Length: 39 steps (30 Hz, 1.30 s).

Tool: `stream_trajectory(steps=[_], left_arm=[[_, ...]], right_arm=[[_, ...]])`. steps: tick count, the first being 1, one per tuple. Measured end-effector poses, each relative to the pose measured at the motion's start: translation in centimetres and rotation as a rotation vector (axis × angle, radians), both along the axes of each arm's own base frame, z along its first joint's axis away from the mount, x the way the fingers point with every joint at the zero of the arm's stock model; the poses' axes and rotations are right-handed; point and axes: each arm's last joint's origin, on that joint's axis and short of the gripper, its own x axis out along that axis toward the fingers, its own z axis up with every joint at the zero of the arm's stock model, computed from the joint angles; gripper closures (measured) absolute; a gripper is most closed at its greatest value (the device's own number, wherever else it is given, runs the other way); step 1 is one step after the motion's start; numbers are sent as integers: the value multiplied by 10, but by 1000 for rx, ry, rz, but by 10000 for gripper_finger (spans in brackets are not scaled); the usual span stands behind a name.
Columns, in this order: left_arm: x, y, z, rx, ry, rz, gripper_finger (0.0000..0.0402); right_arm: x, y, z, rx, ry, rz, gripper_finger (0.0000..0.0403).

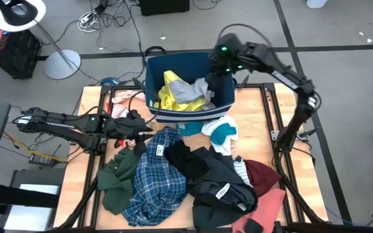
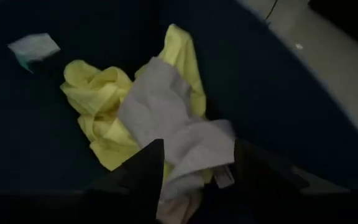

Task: Sort clothes
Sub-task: Put the green polo shirt in the laundry organizer

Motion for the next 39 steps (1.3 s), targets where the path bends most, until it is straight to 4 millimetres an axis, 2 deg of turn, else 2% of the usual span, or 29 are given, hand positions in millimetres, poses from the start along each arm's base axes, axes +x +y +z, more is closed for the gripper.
stream_trajectory(steps=[4,10,14,17,21,28,34,39], left_arm=[[-3,0,-4,-34,40,27,285],[-11,-9,-11,-101,124,38,285],[-15,-19,-12,-115,130,50,285],[-17,-27,-12,-126,126,41,285],[-24,-34,-15,-133,169,66,285],[-41,-40,-23,-178,278,158,285],[-48,-43,-31,-211,324,214,285],[-52,-44,-64,-278,404,222,285]], right_arm=[[-32,22,22,-2,-21,1,208],[-73,55,38,25,-13,-25,210],[-101,76,39,0,-43,-51,211],[-122,90,32,9,-59,-96,211],[-146,109,9,66,-69,-136,211],[-170,133,-56,146,-47,-224,213],[-163,149,-114,219,-98,-176,215],[-148,160,-149,246,-122,-114,215]])
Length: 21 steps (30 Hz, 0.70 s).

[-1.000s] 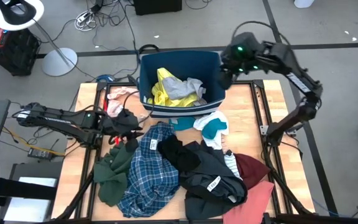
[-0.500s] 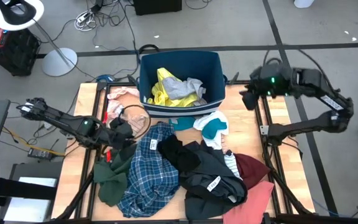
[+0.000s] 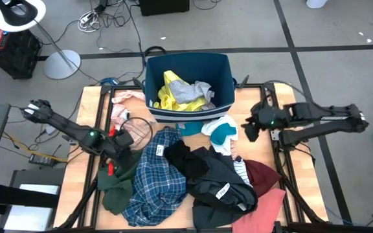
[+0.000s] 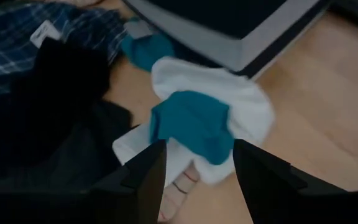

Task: Sort clothes
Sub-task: Put the green polo shirt in the laundry organizer

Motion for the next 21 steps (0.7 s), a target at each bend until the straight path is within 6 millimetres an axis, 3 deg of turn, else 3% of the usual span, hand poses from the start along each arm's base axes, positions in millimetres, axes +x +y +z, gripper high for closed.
stream_trajectory(steps=[4,9,12,16,21], left_arm=[[-5,1,-25,-29,48,-1,285],[-7,1,-48,-81,42,-7,286],[-5,-2,-57,-143,6,-26,311],[-3,-3,-55,-153,-1,-50,387],[3,-6,-22,-155,-60,-94,399]], right_arm=[[7,7,-10,-29,-53,25,215],[12,12,-8,-60,-124,29,215],[13,14,-6,-82,-147,33,215],[13,14,-6,-100,-150,26,215],[13,13,-6,-109,-143,21,215]])
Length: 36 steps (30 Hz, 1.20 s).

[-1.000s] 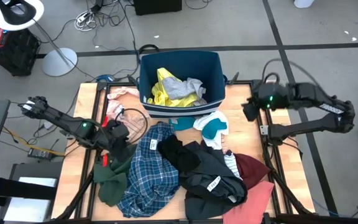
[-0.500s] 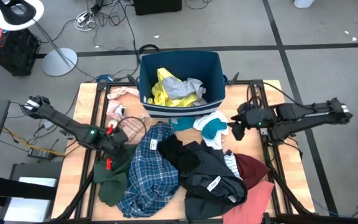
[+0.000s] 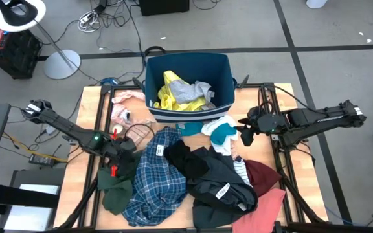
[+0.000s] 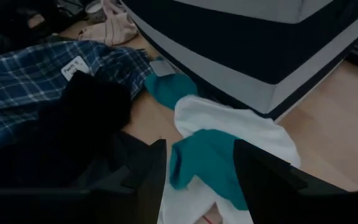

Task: Sort clothes
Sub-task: Put the green polo shirt in the laundry organizer

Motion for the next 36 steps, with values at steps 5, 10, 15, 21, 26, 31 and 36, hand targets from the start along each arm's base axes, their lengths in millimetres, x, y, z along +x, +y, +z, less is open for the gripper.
stream_trajectory(steps=[5,10,15,21,26,31,36], left_arm=[[0,4,53,102,-77,12,400],[-1,8,106,193,-190,9,401],[-3,13,152,293,-341,-3,401],[3,20,203,358,-541,-12,401],[12,27,249,488,-726,-55,401],[28,43,288,631,-794,5,401],[55,63,328,758,-886,43,401]], right_arm=[[1,-1,-12,-60,58,1,215],[4,4,-37,-66,91,33,215],[8,18,-69,-76,8,127,215],[5,25,-101,-95,-42,197,215],[4,24,-113,-86,-104,196,215],[5,22,-117,-119,-143,204,215],[5,20,-117,-123,-146,193,215]])
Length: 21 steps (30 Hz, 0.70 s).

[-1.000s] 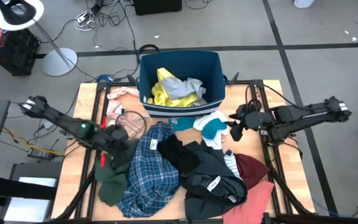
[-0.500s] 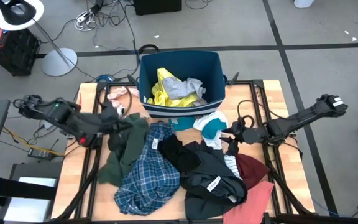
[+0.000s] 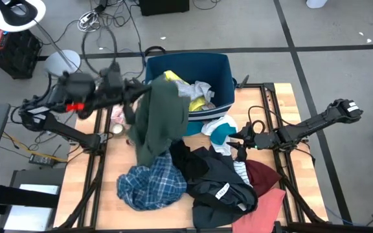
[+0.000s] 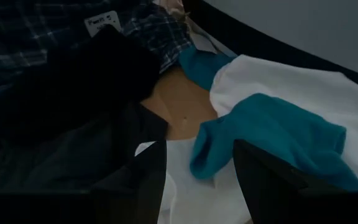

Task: Sort clothes
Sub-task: Put the green polo shirt in the laundry organizer

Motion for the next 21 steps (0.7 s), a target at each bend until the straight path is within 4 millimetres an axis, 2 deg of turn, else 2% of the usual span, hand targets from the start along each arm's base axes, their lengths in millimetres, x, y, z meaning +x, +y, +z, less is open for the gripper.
stream_trajectory(steps=[4,10,16,21], left_arm=[[27,19,26,89,-81,37,401],[62,54,65,211,-300,24,401],[80,84,97,333,-568,24,401],[86,103,104,519,-892,5,401]], right_arm=[[0,0,0,1,-6,0,215],[1,0,1,-1,-11,1,215],[1,0,1,-16,-6,9,215],[0,0,1,-19,-4,10,215]])
